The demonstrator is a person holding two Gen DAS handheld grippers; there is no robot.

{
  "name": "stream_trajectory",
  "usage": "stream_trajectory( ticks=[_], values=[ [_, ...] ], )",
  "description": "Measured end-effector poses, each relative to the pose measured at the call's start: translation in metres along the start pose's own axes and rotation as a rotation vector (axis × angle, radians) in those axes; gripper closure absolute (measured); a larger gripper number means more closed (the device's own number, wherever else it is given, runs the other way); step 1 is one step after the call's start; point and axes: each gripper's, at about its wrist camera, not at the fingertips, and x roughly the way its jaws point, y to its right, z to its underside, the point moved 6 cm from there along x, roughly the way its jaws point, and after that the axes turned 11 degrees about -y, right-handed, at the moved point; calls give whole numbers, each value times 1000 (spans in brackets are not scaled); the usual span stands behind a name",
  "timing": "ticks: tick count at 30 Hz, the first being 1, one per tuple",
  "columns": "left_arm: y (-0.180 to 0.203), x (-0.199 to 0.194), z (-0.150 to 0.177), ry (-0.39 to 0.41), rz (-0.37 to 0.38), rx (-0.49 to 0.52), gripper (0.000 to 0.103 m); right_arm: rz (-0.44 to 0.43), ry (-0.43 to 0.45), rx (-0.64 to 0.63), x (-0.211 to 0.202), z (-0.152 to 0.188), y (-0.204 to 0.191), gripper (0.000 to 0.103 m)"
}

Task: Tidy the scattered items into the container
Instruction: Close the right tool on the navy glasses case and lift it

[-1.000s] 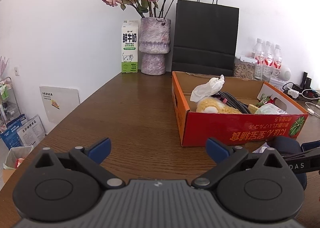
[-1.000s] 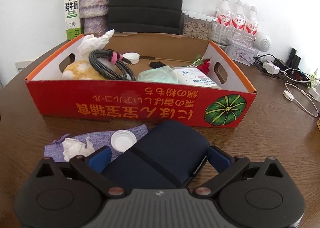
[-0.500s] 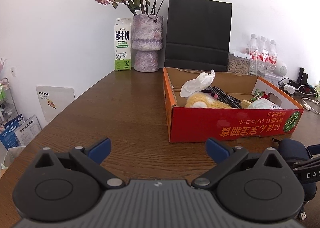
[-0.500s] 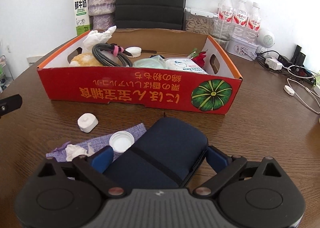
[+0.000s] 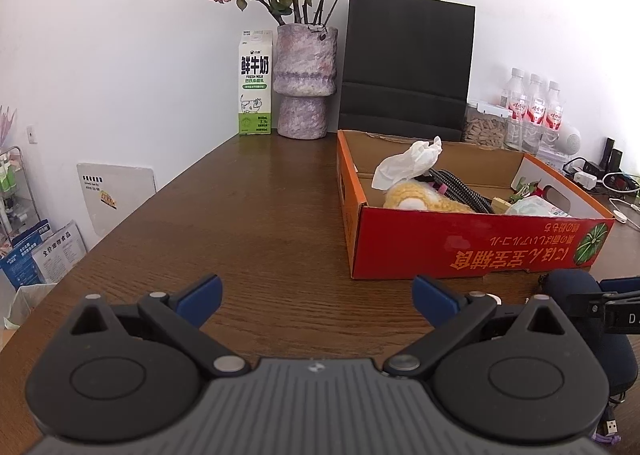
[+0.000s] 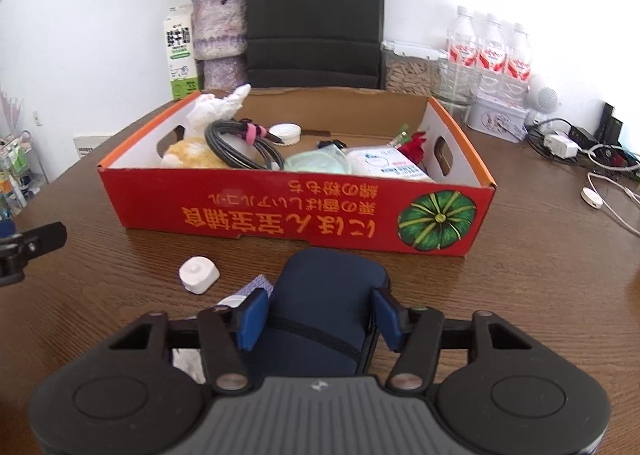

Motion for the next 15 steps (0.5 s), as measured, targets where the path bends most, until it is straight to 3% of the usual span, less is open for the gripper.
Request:
stream_trajectory(
  ticks=[7, 14, 15],
  values=[
    [0, 1, 1, -2, -4, 1, 0, 40, -56, 3, 5, -2, -6, 31],
    [-1, 2, 3, -8, -5, -4, 0, 92, -126, -71, 18, 9, -19, 24],
    [-1, 2, 3, -8, -5, -2, 0, 86, -111, -65, 18, 9, -19, 30]
  ],
)
